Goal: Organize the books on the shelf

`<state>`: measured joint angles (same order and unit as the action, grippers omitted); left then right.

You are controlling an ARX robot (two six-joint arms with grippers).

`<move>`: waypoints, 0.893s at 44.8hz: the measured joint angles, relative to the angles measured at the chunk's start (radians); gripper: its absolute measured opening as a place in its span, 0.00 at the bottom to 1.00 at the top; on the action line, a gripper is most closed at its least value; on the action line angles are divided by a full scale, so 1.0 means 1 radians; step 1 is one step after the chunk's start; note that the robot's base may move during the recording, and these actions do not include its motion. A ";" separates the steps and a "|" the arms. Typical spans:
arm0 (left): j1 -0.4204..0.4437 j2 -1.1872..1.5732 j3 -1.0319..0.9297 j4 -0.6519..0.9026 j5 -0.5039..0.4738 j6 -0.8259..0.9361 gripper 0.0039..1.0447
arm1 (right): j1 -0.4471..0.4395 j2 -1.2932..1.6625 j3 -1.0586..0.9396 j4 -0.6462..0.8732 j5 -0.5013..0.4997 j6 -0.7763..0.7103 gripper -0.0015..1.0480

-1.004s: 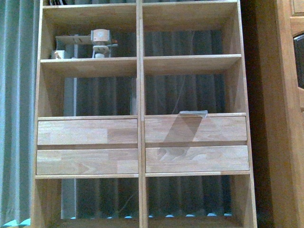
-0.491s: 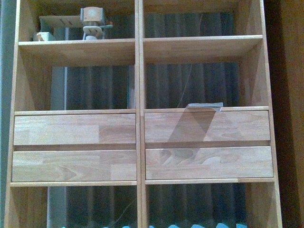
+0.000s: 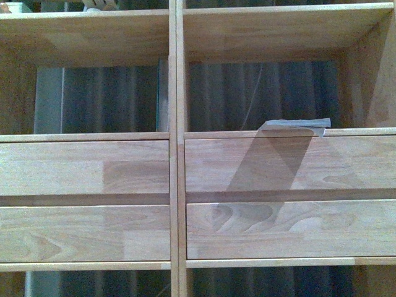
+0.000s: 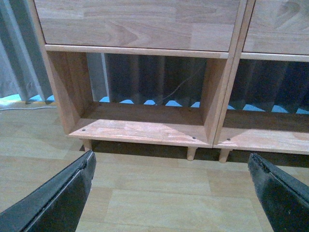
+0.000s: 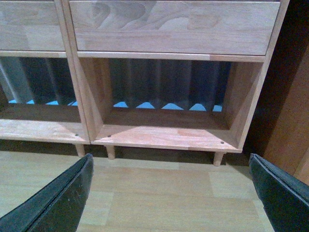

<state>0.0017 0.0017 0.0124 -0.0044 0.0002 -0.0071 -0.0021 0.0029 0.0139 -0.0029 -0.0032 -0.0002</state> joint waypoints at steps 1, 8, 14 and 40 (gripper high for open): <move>0.000 0.000 0.000 0.000 0.000 0.000 0.93 | 0.000 0.000 0.000 0.000 0.000 0.000 0.93; 0.000 0.000 0.000 0.000 0.000 0.000 0.93 | 0.000 0.000 0.000 0.000 0.000 0.000 0.93; 0.000 0.000 0.000 0.000 0.000 0.000 0.93 | 0.000 0.000 0.000 0.000 0.000 0.000 0.93; 0.000 0.001 0.000 0.000 0.000 0.000 0.93 | 0.000 0.000 0.000 0.000 0.000 0.000 0.93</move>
<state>0.0017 0.0025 0.0120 -0.0044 -0.0002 -0.0067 -0.0021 0.0029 0.0139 -0.0029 -0.0029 -0.0002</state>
